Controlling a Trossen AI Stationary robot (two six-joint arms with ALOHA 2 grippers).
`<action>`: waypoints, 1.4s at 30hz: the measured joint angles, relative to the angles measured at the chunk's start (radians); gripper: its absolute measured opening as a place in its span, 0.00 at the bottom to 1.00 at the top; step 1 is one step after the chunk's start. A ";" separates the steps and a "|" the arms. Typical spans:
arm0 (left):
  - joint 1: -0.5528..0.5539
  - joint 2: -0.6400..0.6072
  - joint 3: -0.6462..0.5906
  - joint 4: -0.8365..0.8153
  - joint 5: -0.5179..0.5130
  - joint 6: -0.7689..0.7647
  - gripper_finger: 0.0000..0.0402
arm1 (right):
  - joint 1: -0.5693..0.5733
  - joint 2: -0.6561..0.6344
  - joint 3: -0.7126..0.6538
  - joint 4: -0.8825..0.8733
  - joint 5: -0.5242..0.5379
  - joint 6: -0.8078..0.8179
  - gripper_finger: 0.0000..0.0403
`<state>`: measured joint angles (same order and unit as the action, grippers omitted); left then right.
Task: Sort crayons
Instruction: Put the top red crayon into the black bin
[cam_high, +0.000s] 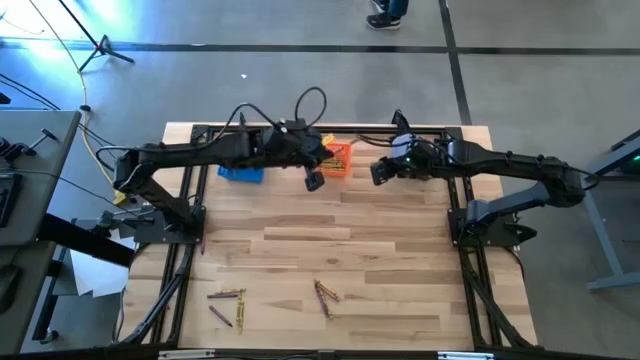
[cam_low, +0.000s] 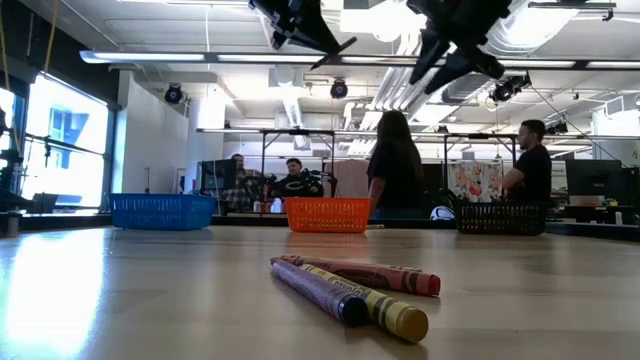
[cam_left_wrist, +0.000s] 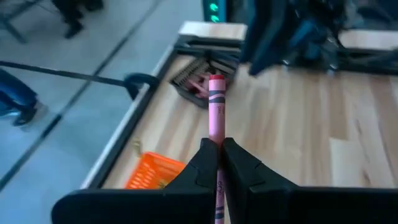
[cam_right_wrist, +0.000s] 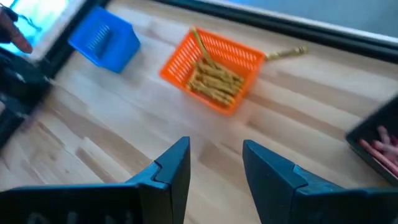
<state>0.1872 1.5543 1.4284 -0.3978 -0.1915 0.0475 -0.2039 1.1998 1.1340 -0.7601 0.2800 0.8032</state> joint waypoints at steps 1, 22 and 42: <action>0.007 -0.006 0.000 0.001 -0.006 0.001 0.00 | -0.006 0.006 0.000 0.024 0.000 0.000 0.33; 0.101 -0.078 0.000 -0.098 -0.127 -0.001 0.00 | -0.034 0.257 0.000 0.888 0.041 -0.096 0.33; 0.043 -0.073 0.000 -0.024 -0.149 -0.099 0.00 | -0.058 0.266 0.000 0.963 -0.088 -0.104 0.33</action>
<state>0.2304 1.4811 1.4284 -0.4219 -0.3405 -0.0513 -0.2619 1.4654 1.1339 0.2032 0.1922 0.6991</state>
